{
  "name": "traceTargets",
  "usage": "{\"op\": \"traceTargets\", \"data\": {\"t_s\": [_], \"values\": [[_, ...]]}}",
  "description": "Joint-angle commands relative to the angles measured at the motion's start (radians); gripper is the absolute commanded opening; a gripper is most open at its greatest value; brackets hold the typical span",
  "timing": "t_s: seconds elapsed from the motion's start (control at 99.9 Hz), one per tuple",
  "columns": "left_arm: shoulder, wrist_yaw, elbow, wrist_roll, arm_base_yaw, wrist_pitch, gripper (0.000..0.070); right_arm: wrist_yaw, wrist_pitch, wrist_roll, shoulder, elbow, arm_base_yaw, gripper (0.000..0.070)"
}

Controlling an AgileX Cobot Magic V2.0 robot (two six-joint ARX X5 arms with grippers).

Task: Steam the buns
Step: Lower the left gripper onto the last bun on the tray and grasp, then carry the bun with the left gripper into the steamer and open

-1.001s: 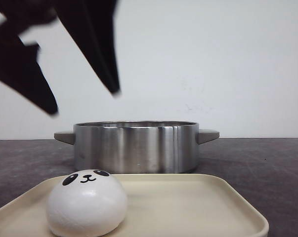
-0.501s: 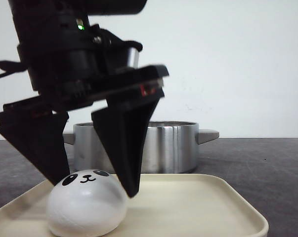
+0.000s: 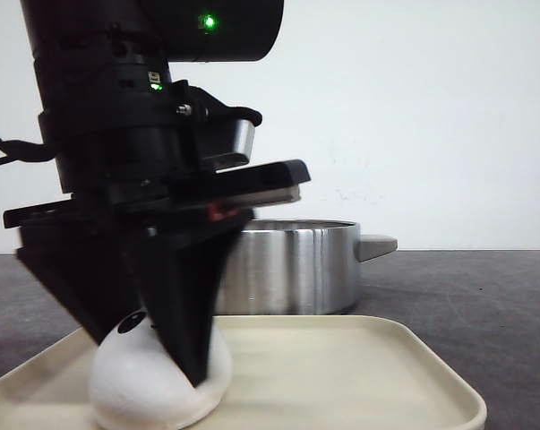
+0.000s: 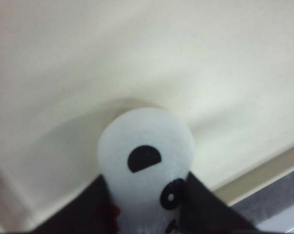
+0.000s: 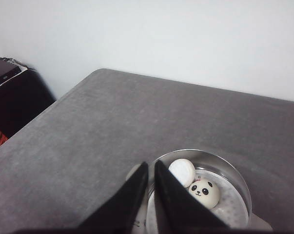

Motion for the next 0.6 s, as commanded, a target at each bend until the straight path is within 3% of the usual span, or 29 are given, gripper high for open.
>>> {"op": "traceTargets", "data": {"t_s": [0.0,0.21,0.361,0.471,0.591], "values": [[0.013,-0.003,0.009,0.035,-0.011,0.009,0.0007,0.000,0.005,0.010,0.006,0.018,0.008,0.0014],[-0.084,-0.018,0.068,0.087,-0.010,0.033,0.0007,0.000,0.001,0.007,0.006,0.018,0.008,0.0014],[-0.156,-0.096,0.164,0.120,0.019,0.053,0.0008,0.000,0.001,0.005,0.006,0.018,0.008,0.0014],[-0.165,-0.150,0.237,0.204,0.063,0.098,0.0008,0.002,0.002,-0.010,0.006,0.018,0.008,0.0014],[-0.154,-0.155,0.262,0.270,0.139,0.212,0.0008,0.028,0.002,-0.014,0.006,0.018,0.008,0.0014]]}}
